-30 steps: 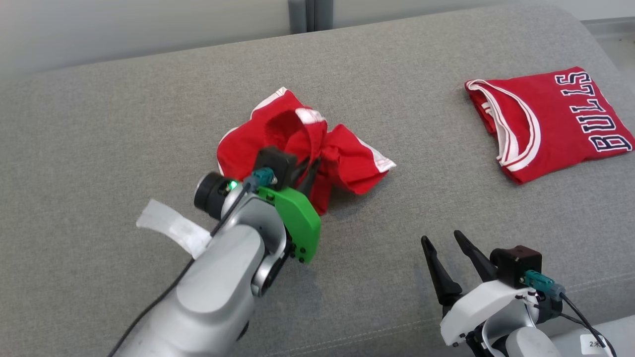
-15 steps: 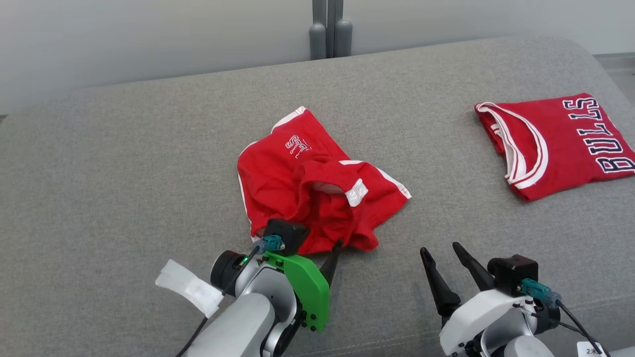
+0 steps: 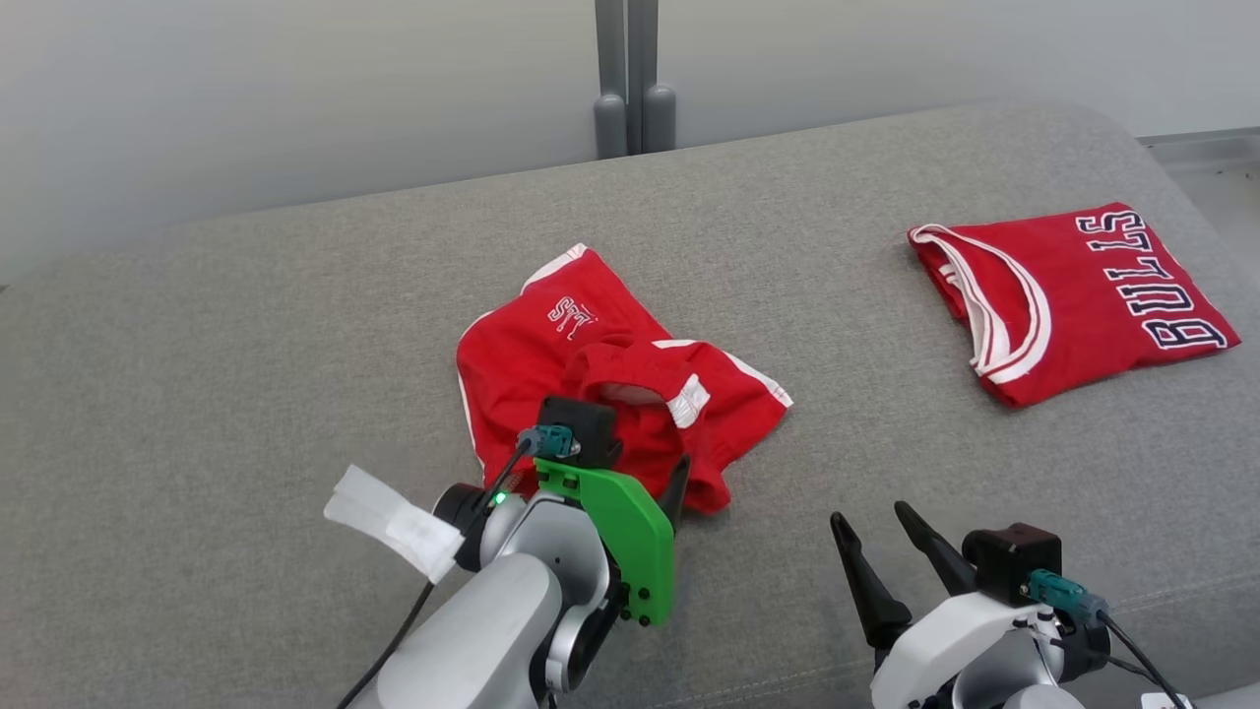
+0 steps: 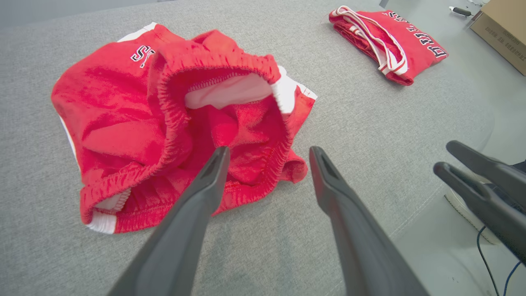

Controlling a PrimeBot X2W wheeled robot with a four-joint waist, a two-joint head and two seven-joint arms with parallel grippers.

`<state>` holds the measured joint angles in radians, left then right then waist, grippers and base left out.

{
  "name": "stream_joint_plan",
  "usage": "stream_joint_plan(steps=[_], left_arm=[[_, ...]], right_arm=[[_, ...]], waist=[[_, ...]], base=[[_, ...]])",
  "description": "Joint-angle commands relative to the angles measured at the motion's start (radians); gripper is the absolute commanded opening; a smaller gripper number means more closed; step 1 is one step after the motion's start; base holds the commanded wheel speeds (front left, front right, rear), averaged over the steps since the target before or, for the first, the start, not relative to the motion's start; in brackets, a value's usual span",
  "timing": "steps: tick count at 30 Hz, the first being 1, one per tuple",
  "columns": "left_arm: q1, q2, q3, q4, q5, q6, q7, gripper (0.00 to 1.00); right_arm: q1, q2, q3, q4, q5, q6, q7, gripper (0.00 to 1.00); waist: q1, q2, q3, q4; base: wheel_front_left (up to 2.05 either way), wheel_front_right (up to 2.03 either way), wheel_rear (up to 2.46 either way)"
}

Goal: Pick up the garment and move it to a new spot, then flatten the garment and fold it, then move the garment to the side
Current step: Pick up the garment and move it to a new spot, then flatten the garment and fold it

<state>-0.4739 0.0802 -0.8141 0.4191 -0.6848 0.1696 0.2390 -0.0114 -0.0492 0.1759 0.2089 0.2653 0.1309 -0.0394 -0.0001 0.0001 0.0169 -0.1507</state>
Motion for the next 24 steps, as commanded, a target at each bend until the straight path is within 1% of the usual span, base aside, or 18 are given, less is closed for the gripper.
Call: stream_joint_plan(steps=[1, 3, 9, 15, 17, 18, 19, 20, 21, 24], left_arm=[[-0.024, -0.002, -0.003, 0.004, 0.008, 0.008, -0.001, 1.0], [-0.039, -0.005, -0.002, 0.017, 0.012, 0.017, 0.0, 1.0], [-0.082, -0.012, 0.008, 0.051, 0.009, 0.027, -0.014, 1.0], [-0.112, -0.008, 0.002, 0.081, 0.021, 0.016, -0.03, 1.0], [-0.117, -0.009, 0.003, 0.088, 0.017, 0.016, -0.034, 0.58], [-0.117, -0.009, 0.003, 0.088, 0.017, 0.016, -0.034, 0.58], [-0.121, -0.009, 0.002, 0.09, 0.019, 0.015, -0.036, 0.39], [-0.12, -0.009, 0.002, 0.093, 0.02, 0.014, -0.039, 0.17], [-0.12, -0.008, 0.004, 0.095, 0.02, 0.015, -0.043, 0.0], [-0.122, -0.004, 0.008, 0.095, 0.016, 0.014, -0.053, 0.0]], right_arm=[[0.004, -0.002, 0.0, -0.006, -0.005, 0.0, 0.003, 1.0], [0.003, -0.002, 0.001, -0.008, -0.005, 0.0, 0.004, 1.0], [-0.004, -0.002, -0.002, -0.012, -0.01, 0.0, 0.005, 1.0], [-0.008, -0.002, -0.006, -0.009, -0.005, 0.0, -0.004, 1.0], [-0.008, -0.002, -0.008, -0.007, -0.005, 0.0, -0.006, 1.0], [-0.008, -0.002, -0.008, -0.007, -0.005, 0.0, -0.006, 1.0], [-0.008, -0.002, -0.009, -0.007, -0.005, 0.0, -0.007, 1.0], [-0.008, -0.002, -0.01, -0.007, -0.005, 0.0, -0.008, 1.0], [-0.009, -0.002, -0.012, -0.006, -0.004, 0.0, -0.009, 1.0], [-0.011, -0.002, -0.015, -0.004, -0.003, 0.0, -0.011, 1.0]], waist=[[0.0001, -0.0001, 0.007, -0.024], [0.0001, -0.0001, 0.012, -0.04], [0.0001, -0.0001, 0.033, -0.086], [0.0001, -0.0001, 0.047, -0.111], [0.0001, -0.0001, 0.05, -0.113], [0.0001, -0.0001, 0.05, -0.113], [0.0001, -0.0001, 0.051, -0.113], [0.0001, -0.0001, 0.051, -0.112], [0.0001, -0.0001, 0.051, -0.111], [0.0001, -0.0001, 0.048, -0.099]], base=[[0.0, 0.0, 0.0], [0.0, 0.0, 0.0], [0.0, 0.0, 0.0], [0.0, 0.0, 0.0], [0.0, 0.0, 0.0], [0.0, 0.0, 0.0], [0.0, 0.0, 0.0], [0.0, 0.0, 0.0], [0.0, 0.0, 0.0], [0.0, 0.0, 0.0]])
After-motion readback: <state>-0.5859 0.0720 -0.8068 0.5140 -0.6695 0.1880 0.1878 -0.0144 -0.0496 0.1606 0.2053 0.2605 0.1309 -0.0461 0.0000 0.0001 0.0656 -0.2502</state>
